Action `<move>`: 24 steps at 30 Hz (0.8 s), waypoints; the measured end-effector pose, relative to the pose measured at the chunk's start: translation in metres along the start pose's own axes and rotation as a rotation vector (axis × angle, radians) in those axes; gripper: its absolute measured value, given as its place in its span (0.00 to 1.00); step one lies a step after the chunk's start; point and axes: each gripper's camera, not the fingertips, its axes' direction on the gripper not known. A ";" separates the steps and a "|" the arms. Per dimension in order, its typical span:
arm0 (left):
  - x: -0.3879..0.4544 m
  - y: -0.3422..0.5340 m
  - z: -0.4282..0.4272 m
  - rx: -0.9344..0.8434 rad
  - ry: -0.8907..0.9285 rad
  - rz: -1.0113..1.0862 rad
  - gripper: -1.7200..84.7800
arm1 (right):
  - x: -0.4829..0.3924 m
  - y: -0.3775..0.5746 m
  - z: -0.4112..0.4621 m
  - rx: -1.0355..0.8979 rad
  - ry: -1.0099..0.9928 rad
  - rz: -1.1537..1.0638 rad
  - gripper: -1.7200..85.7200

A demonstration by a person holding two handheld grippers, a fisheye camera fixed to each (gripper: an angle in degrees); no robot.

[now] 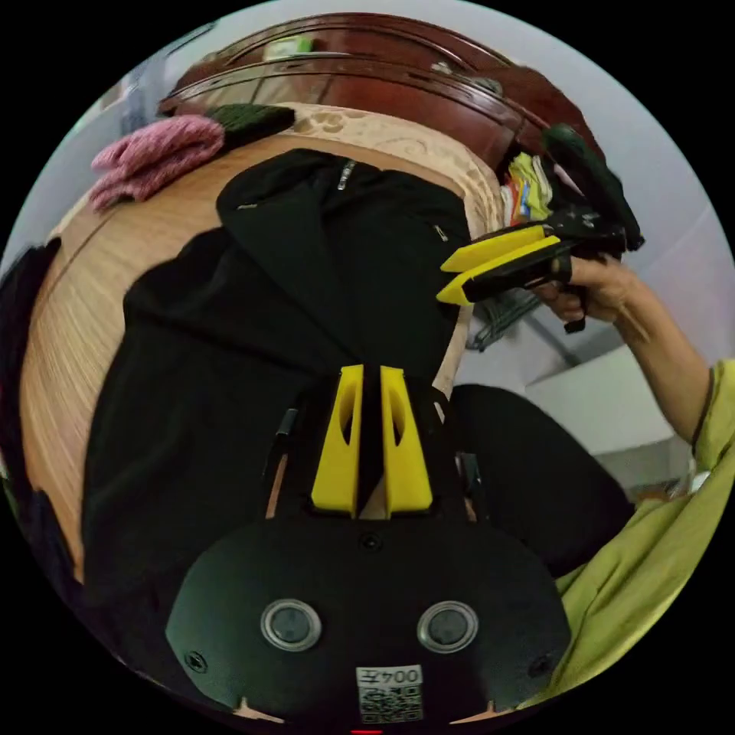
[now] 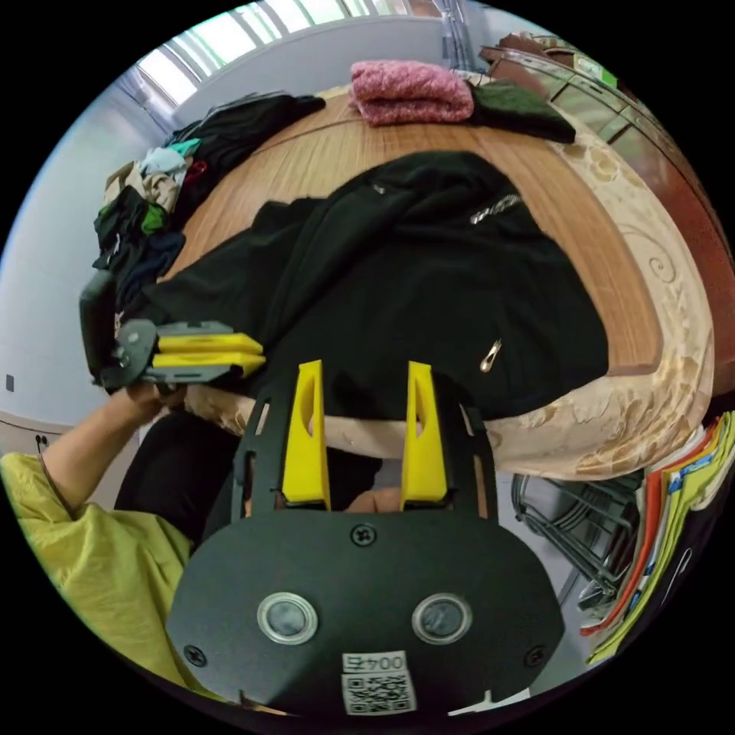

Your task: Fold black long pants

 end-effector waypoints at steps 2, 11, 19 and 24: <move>-0.013 0.012 0.005 0.060 0.051 -0.080 0.03 | 0.004 -0.020 -0.023 0.027 -0.005 -0.026 0.17; -0.036 0.047 0.029 0.212 0.115 -0.135 0.03 | 0.017 -0.139 -0.044 -0.052 0.066 -0.015 0.17; -0.048 0.063 0.046 0.224 0.146 -0.155 0.03 | 0.040 -0.185 -0.036 -0.209 0.253 0.078 0.17; -0.052 0.072 0.054 0.228 0.156 -0.163 0.03 | 0.064 -0.181 -0.060 -0.238 0.269 0.101 0.10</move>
